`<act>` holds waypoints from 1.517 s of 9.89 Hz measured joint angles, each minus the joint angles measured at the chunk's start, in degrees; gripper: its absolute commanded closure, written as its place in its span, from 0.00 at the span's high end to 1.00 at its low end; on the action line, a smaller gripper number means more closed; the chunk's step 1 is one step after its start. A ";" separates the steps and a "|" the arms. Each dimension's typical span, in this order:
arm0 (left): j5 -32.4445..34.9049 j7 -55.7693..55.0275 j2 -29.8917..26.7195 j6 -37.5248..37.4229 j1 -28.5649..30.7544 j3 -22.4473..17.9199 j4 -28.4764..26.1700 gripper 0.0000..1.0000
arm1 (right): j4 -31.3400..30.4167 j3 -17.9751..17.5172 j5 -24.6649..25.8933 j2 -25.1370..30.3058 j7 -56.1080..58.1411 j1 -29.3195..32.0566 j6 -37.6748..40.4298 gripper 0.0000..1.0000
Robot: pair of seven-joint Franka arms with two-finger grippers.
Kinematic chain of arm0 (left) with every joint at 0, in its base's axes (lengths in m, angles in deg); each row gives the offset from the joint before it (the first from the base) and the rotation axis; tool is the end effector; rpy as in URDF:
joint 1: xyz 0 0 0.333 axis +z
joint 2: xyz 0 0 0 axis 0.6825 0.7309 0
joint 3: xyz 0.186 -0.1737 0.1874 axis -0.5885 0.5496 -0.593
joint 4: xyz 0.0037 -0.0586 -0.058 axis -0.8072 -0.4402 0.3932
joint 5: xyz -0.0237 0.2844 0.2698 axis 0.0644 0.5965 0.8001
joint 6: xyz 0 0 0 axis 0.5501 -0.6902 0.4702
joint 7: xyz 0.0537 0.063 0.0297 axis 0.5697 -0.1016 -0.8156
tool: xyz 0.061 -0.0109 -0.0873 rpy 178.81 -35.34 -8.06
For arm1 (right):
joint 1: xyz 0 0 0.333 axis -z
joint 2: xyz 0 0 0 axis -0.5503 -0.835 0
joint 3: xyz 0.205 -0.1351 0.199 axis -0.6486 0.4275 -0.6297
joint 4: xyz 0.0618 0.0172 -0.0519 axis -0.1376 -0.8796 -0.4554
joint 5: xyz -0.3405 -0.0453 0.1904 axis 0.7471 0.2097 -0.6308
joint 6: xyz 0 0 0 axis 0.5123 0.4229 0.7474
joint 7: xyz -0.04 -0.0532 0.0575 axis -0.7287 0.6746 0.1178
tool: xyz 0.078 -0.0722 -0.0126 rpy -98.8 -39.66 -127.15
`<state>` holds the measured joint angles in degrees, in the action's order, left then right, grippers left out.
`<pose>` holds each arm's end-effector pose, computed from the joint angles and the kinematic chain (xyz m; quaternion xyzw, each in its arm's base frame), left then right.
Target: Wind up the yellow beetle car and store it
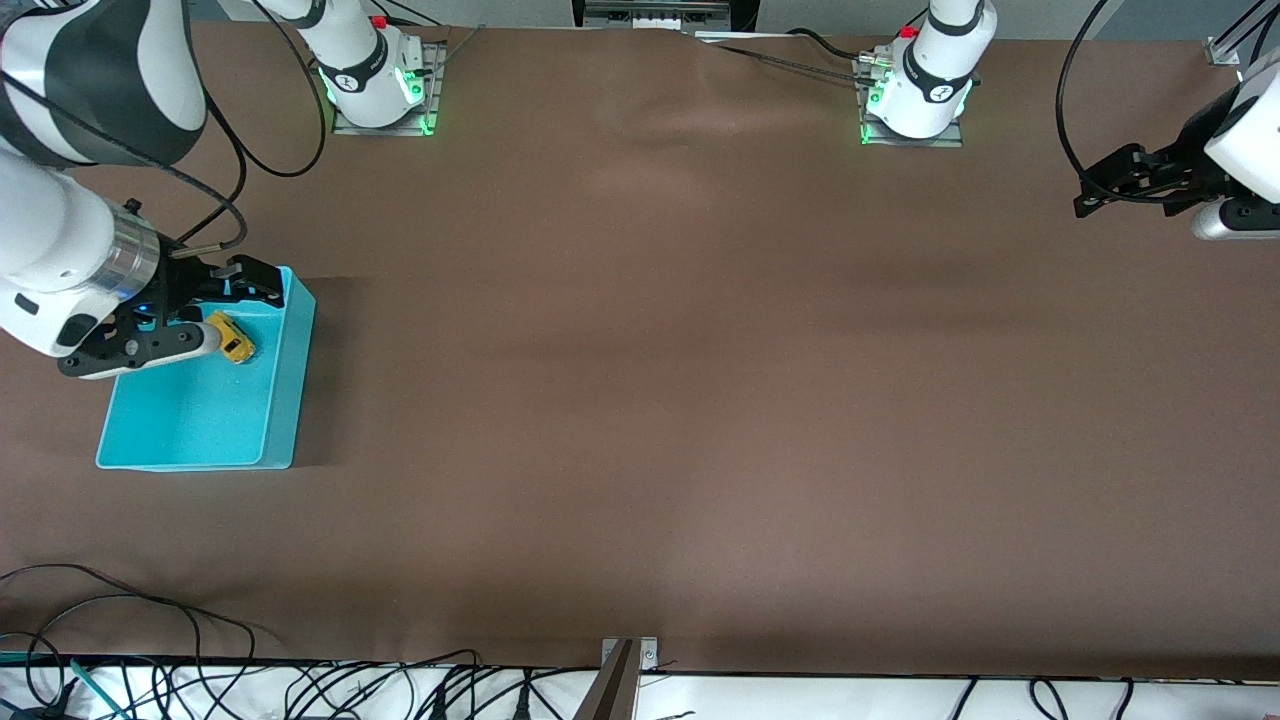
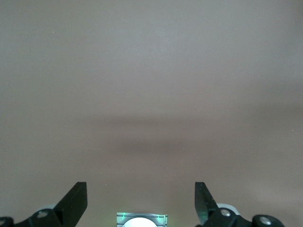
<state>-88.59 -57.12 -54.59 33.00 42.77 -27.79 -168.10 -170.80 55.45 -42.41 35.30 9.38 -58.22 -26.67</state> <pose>0.5310 -0.0185 0.6304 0.9976 0.0228 -0.0644 0.0064 0.6179 0.0911 0.5422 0.9907 0.1187 -0.0661 0.0096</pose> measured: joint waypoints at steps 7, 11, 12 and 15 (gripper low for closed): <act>-0.03 0.00 0.00 -0.04 0.00 0.04 0.00 1.00 | -10.74 -20.87 7.58 8.55 -2.76 18.80 -5.97 1.00; -0.04 0.00 0.00 -0.04 -0.02 0.06 0.00 1.00 | -10.99 -23.75 8.53 8.94 -8.99 19.60 -7.13 1.00; -0.04 0.00 0.00 -0.04 -0.02 0.07 0.00 1.00 | -10.99 -23.75 6.97 8.93 -9.73 19.67 -7.16 1.00; -0.04 0.00 0.00 -0.04 -0.02 0.07 0.00 1.00 | -10.99 -23.75 4.56 8.91 -10.02 20.09 -7.18 1.00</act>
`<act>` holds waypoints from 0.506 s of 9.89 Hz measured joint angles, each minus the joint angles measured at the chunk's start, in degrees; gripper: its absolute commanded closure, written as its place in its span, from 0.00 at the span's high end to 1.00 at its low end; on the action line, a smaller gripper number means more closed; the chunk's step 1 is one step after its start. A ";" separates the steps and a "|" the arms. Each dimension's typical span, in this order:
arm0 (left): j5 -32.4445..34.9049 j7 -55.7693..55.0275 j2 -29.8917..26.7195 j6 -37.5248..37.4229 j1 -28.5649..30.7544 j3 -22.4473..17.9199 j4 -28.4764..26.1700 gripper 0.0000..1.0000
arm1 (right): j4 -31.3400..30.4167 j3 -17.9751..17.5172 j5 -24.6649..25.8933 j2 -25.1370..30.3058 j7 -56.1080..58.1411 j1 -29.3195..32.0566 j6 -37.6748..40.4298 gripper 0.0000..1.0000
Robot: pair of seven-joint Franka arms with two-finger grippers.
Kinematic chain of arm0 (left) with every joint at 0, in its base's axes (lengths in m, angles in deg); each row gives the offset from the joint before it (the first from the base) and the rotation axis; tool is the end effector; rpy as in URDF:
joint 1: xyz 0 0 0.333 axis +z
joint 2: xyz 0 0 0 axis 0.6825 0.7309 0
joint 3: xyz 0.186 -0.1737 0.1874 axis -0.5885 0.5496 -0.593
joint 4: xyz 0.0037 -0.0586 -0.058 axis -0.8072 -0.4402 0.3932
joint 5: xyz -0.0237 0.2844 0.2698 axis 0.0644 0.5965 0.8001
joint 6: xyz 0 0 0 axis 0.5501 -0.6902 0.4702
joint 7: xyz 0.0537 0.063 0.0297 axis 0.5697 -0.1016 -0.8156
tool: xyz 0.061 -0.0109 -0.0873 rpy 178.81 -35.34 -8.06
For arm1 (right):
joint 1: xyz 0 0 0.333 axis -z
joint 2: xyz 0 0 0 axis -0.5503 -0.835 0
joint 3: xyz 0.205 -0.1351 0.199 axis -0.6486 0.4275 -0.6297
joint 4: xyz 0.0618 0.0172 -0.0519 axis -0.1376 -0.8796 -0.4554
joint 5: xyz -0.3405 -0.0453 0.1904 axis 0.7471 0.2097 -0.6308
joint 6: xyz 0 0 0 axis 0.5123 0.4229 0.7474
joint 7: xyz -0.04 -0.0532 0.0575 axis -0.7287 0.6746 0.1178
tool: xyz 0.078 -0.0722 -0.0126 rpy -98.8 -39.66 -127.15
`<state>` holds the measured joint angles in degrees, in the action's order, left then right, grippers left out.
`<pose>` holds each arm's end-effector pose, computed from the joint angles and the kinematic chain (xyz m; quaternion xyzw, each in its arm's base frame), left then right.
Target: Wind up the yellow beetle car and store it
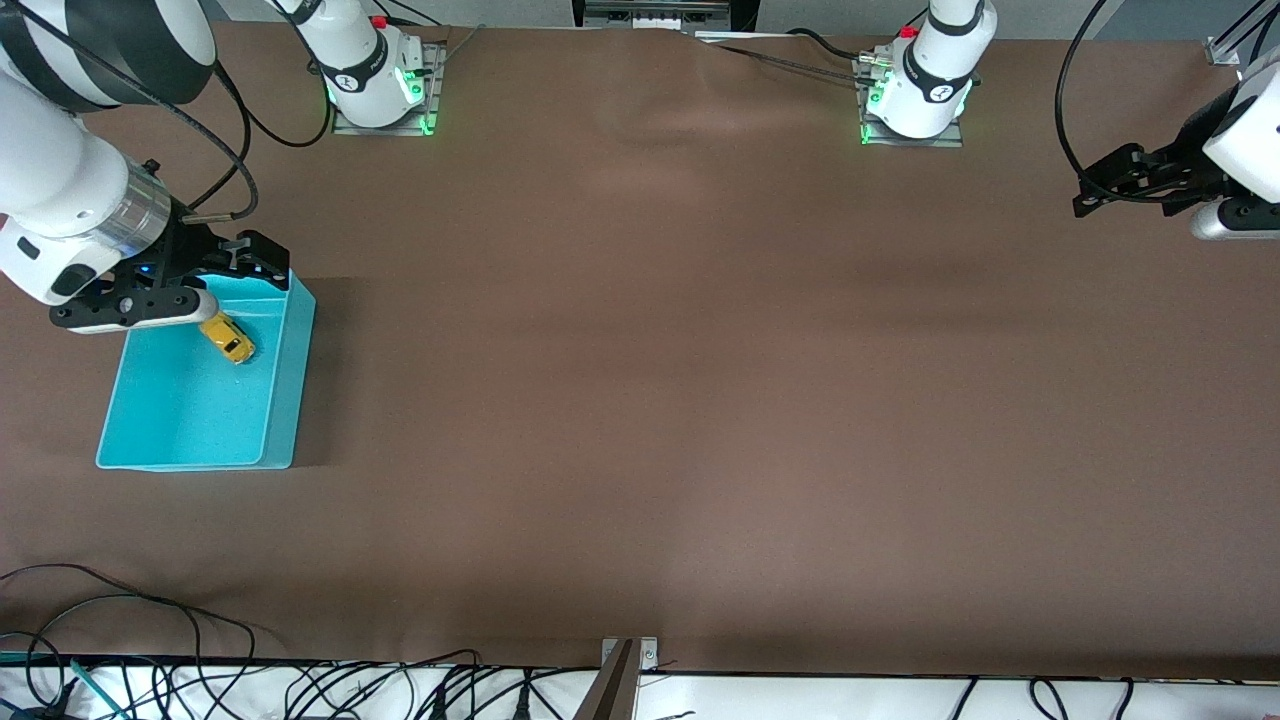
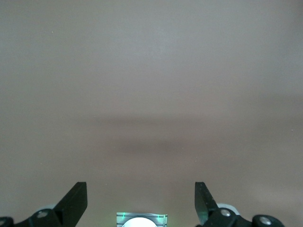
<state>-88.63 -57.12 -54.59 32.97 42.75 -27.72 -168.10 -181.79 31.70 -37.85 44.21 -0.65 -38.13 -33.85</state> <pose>0.5309 -0.0194 0.6304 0.9976 0.0220 -0.0647 0.0066 0.5860 0.0888 0.5490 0.9976 0.0624 -0.0287 0.0038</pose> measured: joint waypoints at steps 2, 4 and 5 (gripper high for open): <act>0.00 0.00 0.00 0.00 0.00 0.00 0.00 1.00 | 0.02 -0.17 -0.09 0.00 -0.05 0.01 -0.14 1.00; -0.02 0.00 0.00 0.00 0.01 0.00 0.00 1.00 | 0.11 -0.34 -0.09 0.00 -0.07 0.01 -0.27 1.00; -0.28 0.00 0.00 0.00 0.06 -0.03 0.00 1.00 | 0.17 -0.39 -0.09 0.00 -0.07 0.01 -0.32 1.00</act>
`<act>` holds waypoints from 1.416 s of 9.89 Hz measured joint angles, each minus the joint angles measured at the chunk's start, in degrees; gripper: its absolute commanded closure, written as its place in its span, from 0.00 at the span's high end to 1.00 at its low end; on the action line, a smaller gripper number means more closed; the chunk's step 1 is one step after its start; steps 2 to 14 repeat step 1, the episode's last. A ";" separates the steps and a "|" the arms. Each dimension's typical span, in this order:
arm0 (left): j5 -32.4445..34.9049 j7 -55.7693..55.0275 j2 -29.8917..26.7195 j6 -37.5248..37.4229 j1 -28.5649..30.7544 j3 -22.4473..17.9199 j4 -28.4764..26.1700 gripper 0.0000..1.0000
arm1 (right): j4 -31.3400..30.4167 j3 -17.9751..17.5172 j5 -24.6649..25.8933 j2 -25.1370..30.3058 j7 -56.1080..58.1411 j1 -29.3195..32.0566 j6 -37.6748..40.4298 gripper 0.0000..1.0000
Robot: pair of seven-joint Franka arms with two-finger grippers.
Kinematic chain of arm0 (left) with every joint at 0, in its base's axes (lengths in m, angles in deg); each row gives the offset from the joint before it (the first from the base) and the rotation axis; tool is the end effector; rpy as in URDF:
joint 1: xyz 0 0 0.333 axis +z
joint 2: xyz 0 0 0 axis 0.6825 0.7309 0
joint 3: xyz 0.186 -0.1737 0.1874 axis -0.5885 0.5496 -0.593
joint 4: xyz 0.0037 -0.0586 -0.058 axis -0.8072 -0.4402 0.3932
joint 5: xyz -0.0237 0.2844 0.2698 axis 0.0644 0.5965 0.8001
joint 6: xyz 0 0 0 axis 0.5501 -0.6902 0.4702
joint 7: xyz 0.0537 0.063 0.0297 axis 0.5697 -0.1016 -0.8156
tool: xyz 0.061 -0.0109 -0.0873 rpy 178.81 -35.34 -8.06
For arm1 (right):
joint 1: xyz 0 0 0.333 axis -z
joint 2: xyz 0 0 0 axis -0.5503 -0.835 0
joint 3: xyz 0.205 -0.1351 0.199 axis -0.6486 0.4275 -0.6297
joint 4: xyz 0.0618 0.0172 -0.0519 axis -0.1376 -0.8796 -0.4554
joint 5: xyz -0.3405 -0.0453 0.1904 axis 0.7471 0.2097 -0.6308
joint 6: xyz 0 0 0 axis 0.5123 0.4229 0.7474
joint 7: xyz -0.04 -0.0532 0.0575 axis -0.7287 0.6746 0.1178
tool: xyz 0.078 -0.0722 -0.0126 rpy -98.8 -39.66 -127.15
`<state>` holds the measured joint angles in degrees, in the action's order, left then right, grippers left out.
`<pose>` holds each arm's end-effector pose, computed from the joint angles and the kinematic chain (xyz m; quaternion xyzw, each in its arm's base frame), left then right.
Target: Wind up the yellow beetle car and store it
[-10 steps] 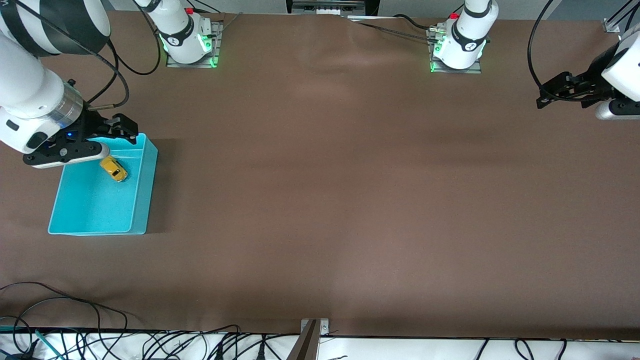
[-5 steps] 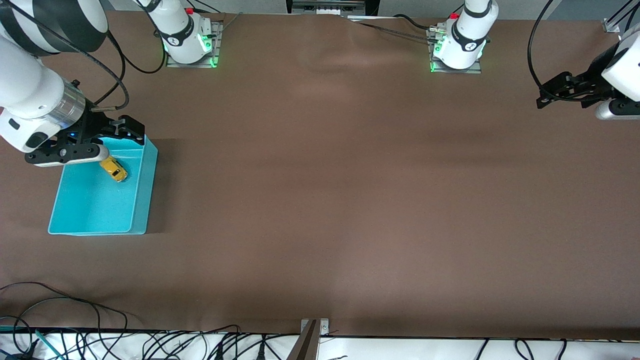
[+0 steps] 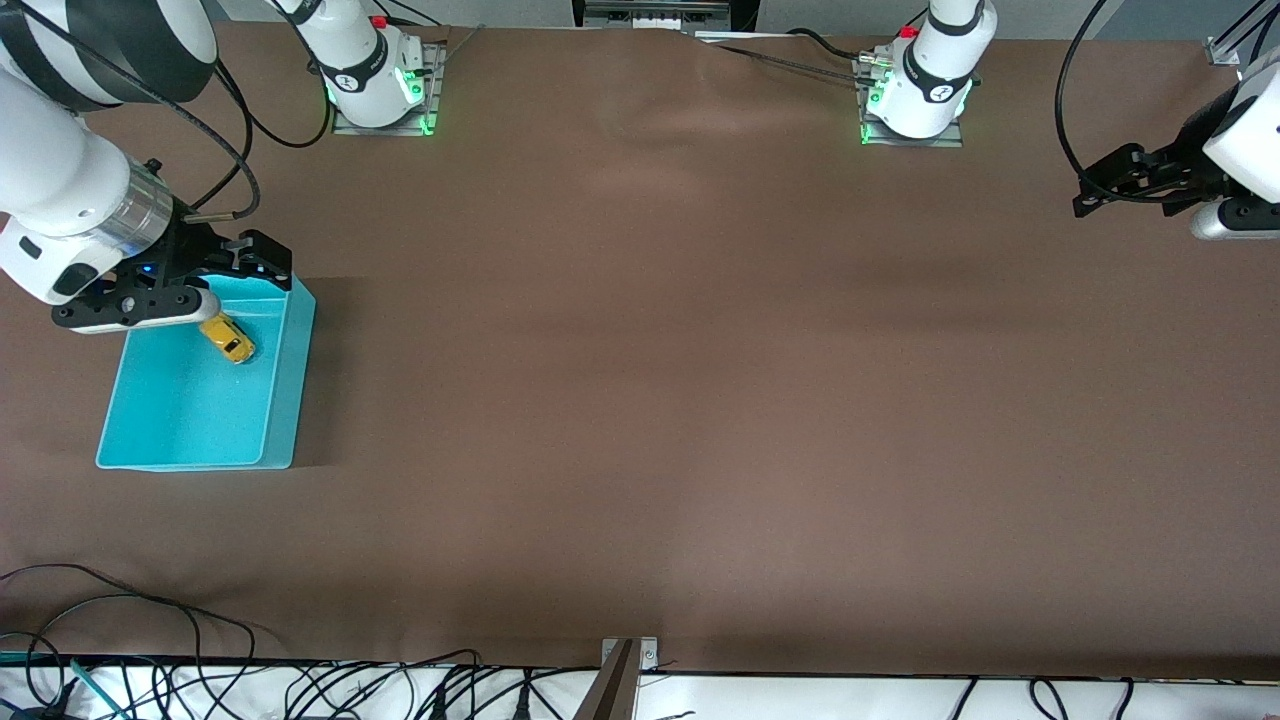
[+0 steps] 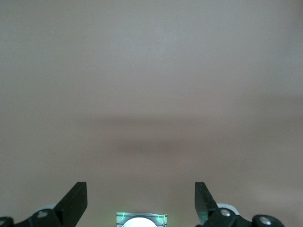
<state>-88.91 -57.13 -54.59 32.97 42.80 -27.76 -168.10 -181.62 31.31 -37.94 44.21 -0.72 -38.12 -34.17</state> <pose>0.5309 -0.0191 0.6304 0.9976 0.0226 -0.0648 0.0091 0.5863 0.0928 0.5509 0.9976 0.0650 -0.0245 0.0023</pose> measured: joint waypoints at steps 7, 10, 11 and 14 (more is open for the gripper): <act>-0.96 0.00 0.00 0.00 0.19 -0.15 0.00 1.00 | 0.06 -0.04 0.00 0.00 0.00 0.00 -0.02 1.00; -0.96 0.00 0.00 0.00 0.19 -0.15 0.00 1.00 | 0.06 -0.04 0.00 0.00 0.00 0.00 -0.02 1.00; -0.96 0.00 0.00 0.00 0.19 -0.15 0.00 1.00 | 0.06 -0.04 0.00 0.00 0.00 0.00 -0.02 1.00; -0.96 0.00 0.00 0.00 0.19 -0.15 0.00 1.00 | 0.06 -0.04 0.00 0.00 0.00 0.00 -0.02 1.00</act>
